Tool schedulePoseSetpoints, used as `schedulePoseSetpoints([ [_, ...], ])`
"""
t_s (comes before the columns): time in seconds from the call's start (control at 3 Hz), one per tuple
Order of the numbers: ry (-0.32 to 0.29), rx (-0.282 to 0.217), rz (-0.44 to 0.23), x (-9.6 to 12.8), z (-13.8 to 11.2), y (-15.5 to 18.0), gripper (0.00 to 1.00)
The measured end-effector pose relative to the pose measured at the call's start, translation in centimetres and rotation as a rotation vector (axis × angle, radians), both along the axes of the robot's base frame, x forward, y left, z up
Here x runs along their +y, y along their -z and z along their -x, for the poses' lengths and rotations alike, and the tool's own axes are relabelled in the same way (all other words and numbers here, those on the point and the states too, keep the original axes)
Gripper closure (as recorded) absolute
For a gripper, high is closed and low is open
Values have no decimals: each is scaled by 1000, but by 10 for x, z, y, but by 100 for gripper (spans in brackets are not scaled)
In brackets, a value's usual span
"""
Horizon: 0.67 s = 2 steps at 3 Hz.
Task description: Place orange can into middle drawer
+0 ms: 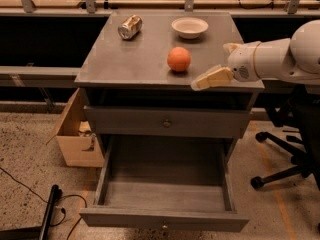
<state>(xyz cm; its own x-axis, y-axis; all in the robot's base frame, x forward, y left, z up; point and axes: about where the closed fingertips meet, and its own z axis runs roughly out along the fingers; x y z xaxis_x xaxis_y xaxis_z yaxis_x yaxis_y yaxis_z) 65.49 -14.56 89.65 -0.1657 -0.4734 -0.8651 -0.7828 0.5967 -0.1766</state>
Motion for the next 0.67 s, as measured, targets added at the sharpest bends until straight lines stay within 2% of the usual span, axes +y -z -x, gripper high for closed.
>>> schedulePoseSetpoints([
  [0.33,29,-50,-76,8,-38,11,0],
  [0.67,37,-41,-117,23,-60,24,0],
])
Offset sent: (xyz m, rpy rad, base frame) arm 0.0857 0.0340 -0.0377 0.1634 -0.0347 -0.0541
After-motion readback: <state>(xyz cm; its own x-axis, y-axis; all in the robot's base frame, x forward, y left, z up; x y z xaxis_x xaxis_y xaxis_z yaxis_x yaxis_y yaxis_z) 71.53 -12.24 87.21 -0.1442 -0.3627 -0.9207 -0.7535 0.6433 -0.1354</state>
